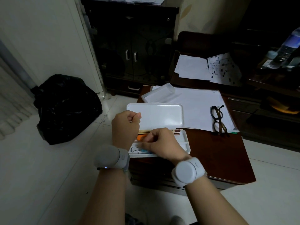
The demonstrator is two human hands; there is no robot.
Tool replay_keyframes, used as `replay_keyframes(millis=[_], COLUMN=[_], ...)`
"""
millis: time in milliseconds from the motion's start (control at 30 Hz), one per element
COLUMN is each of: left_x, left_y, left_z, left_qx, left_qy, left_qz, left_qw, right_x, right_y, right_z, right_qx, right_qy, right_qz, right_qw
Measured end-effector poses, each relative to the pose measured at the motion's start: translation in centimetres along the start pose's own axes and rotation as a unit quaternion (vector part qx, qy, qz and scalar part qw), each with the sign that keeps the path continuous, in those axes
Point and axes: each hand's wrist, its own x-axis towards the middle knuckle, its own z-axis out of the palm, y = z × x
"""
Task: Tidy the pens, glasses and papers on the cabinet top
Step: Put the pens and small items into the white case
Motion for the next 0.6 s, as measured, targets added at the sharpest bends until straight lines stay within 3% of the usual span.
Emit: replay_keyframes(millis=[433, 600], left_x=[-0.05, -0.07], left_y=[-0.13, -0.50], left_z=[0.02, -0.03], left_qx=[0.011, 0.035], left_qy=[-0.002, 0.027], left_qz=[-0.011, -0.025], left_qw=[1.000, 0.999], right_x=[-0.12, 0.03], right_y=[0.25, 0.47], right_z=[0.96, 0.56], right_qx=[-0.064, -0.040], right_qy=[0.006, 0.010], right_qz=[-0.045, -0.042], right_qw=[0.997, 0.998])
